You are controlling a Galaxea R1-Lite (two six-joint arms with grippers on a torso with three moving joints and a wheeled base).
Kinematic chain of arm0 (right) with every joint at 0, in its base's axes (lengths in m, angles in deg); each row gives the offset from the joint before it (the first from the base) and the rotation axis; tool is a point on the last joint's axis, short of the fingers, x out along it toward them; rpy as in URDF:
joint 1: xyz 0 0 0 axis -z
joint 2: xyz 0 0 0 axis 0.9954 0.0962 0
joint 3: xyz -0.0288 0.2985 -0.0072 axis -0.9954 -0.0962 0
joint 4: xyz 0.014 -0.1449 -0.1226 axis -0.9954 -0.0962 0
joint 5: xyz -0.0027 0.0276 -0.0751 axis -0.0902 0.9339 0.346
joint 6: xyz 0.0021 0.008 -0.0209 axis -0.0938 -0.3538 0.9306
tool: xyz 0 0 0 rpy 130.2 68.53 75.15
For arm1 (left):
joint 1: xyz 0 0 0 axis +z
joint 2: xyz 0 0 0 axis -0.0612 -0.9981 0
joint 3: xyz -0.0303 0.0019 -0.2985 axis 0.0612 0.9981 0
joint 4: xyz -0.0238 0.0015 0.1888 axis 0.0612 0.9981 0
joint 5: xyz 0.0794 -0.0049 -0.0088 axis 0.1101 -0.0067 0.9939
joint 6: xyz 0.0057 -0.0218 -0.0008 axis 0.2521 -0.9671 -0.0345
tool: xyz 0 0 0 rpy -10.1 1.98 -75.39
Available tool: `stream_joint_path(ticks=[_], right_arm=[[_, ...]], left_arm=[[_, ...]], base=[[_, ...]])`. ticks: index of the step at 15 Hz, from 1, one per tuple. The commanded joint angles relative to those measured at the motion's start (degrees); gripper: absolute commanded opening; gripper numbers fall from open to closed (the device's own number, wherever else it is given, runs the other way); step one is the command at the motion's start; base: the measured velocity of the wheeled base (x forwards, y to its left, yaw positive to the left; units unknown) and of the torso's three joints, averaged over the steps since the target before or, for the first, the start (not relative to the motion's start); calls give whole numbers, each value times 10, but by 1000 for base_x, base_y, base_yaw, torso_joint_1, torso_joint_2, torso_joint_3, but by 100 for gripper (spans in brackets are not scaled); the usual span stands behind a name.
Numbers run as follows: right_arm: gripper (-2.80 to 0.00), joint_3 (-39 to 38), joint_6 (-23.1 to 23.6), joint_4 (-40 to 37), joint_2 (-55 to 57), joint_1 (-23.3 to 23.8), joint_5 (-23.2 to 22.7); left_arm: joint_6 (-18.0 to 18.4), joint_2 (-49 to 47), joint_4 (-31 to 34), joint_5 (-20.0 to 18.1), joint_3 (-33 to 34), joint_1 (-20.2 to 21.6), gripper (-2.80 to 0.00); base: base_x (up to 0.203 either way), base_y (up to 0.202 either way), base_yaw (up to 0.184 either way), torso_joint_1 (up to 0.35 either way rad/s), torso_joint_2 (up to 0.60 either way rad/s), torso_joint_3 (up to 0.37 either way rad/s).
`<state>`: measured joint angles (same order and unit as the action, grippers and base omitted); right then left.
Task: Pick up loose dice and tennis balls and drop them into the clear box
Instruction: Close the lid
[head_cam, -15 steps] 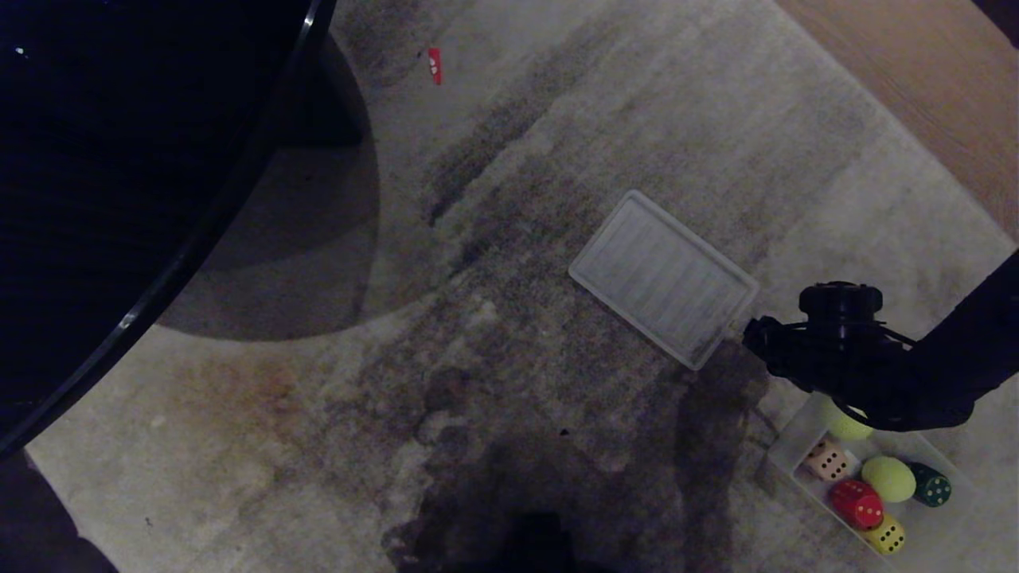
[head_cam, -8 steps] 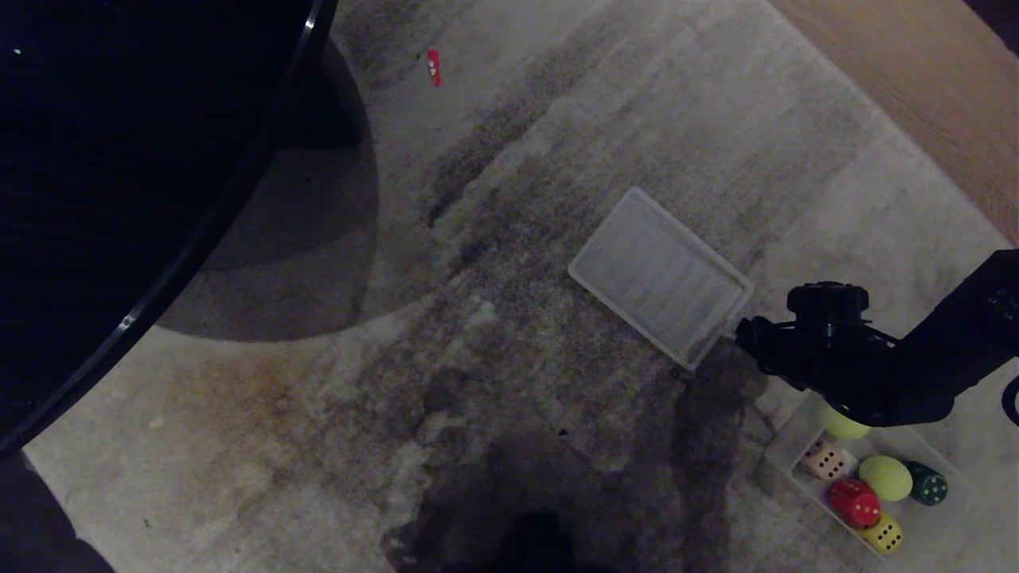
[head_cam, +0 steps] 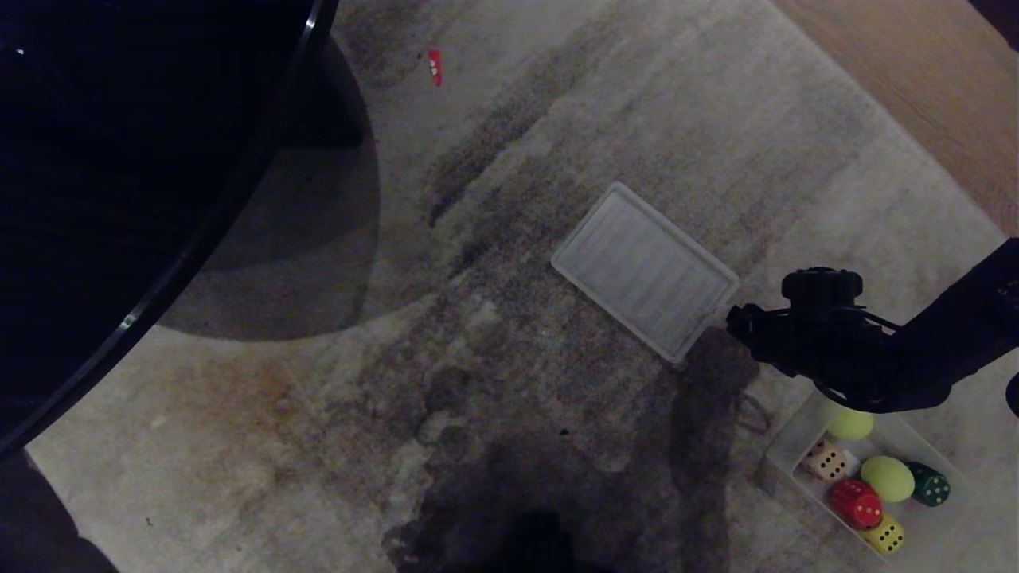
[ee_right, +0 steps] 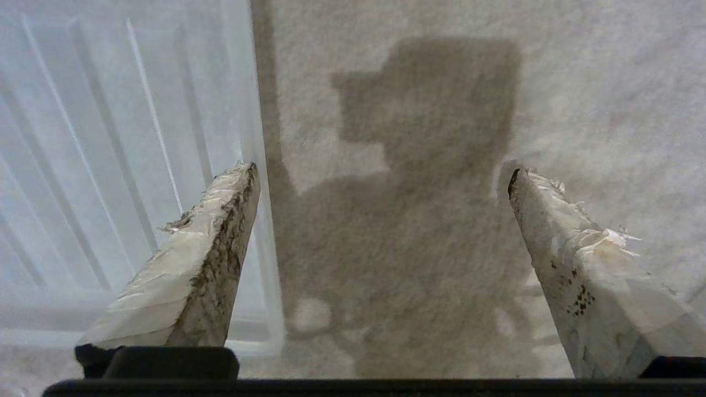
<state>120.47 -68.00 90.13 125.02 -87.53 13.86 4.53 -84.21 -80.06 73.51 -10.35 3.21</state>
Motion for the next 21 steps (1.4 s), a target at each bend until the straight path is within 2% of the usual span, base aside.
stream_joint_path(ticks=[1,11,12,13,21], right_arm=[[0,2,-2,-1,-9,-3,2],[0,23,8,1,33,-11,-5],[-192,26,8,0,40,-11,-4],[-280,31,8,0,46,-11,-4],[-280,34,24,1,36,-9,1]], left_arm=[[0,-1,0,0,1,0,-280],[0,-1,0,0,1,-1,-280],[0,-1,0,0,1,-1,-280],[0,-1,0,0,1,-1,-280],[0,-1,0,0,1,0,-280]], base=[[0,0,0,0,0,0],[0,0,0,0,0,0],[0,0,0,0,0,0],[0,0,0,0,0,0],[0,0,0,0,0,0]])
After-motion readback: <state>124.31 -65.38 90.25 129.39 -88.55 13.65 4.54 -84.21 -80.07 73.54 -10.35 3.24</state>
